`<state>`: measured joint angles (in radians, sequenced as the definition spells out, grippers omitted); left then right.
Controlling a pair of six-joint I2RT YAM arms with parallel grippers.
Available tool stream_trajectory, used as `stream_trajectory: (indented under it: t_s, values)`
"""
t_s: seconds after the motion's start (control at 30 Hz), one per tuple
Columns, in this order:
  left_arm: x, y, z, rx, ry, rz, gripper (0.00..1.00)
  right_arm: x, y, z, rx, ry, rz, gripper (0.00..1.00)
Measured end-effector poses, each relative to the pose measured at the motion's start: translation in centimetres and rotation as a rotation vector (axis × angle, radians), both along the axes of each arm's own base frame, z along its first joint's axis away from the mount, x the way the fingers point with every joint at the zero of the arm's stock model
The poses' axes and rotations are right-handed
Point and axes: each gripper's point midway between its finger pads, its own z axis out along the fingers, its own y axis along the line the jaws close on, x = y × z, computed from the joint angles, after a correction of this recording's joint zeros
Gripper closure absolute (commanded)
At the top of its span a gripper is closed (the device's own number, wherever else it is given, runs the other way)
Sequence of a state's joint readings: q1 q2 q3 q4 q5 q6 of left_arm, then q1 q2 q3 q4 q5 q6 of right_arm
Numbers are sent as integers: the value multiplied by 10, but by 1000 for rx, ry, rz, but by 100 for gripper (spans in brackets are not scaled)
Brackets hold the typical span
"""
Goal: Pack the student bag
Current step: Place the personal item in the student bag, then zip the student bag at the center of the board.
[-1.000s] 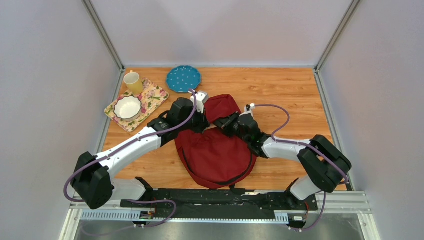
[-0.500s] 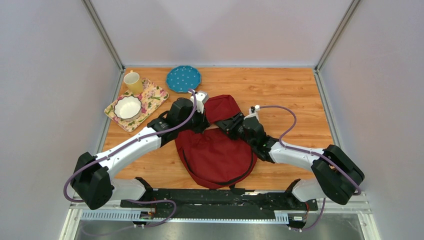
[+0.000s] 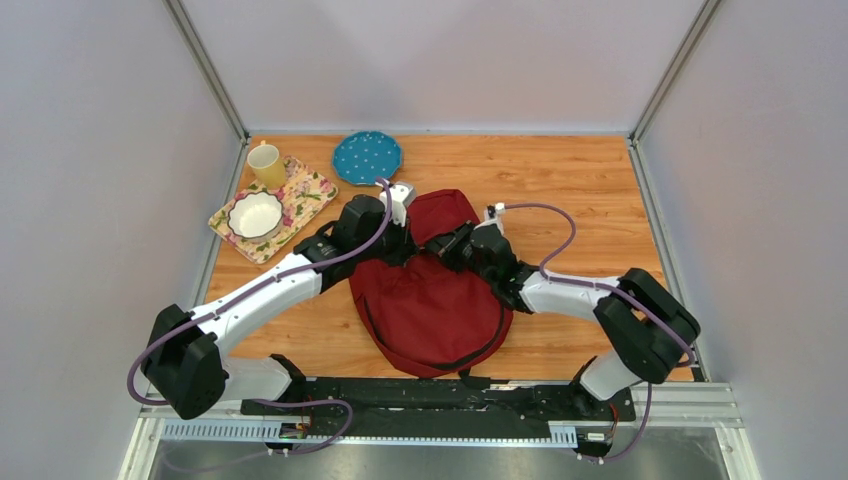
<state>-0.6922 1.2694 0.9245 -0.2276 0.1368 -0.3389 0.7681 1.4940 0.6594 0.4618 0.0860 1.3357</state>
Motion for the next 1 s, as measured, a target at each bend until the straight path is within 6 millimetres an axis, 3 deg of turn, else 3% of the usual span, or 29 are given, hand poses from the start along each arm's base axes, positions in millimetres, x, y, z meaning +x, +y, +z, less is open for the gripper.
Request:
stream_trajectory:
  t_s: [0.13,0.23,0.27,0.33,0.37,0.4,0.5,0.73,0.83,1.0]
  values:
    - [1,2,-1,3,1,5,100,15,13,-5,-2,-10,1,98]
    - [3,4,-1,7,2,12,100,21,20,-9,-35,0,8,89]
    - [3,5,-1,7,3,13,100,22,20,-8,-51,1,8,78]
    - [4,6,-1,6,4,15,100,22,19,-10,-91,-1,4,67]
    - [4,6,-1,4,5,15,100,21,16,-13,-117,3,1,52]
    - [4,6,-1,3,7,13,100,19,12,-16,-146,5,1,48]
    - [4,6,-1,-2,10,7,95,10,-3,-12,-231,-9,10,44]
    - [-6,12,-19,26,50,-18,65,-4,-55,23,-361,-108,-49,42]
    - [-13,15,-28,51,72,-49,57,-8,-83,25,-423,-125,-100,42]
    - [-18,18,-36,86,64,-94,49,-17,-109,20,-496,-131,-114,42]
